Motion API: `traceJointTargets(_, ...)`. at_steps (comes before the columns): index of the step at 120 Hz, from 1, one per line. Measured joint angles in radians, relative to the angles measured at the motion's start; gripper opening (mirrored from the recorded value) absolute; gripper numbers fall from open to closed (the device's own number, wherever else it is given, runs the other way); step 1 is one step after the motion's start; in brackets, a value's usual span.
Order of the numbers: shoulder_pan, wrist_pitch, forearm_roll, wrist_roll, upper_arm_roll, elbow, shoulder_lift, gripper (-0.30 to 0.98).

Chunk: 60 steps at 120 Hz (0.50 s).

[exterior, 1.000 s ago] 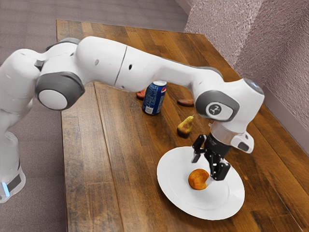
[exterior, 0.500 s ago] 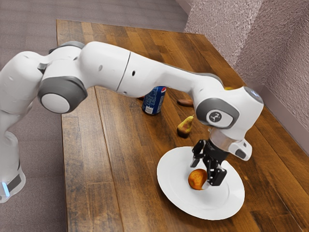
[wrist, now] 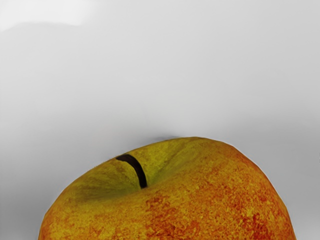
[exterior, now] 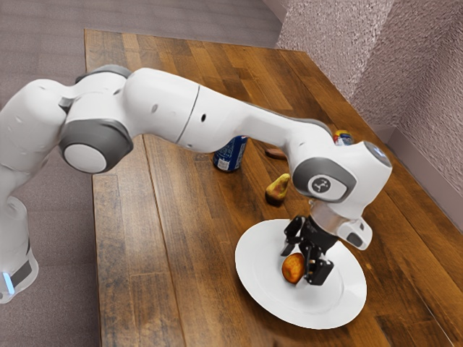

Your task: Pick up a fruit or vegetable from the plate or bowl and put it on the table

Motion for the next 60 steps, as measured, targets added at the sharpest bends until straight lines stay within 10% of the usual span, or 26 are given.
traceJointTargets(60, -0.001, 0.002, 0.000, 0.013, -0.001, 0.001, 0.009, 0.66)
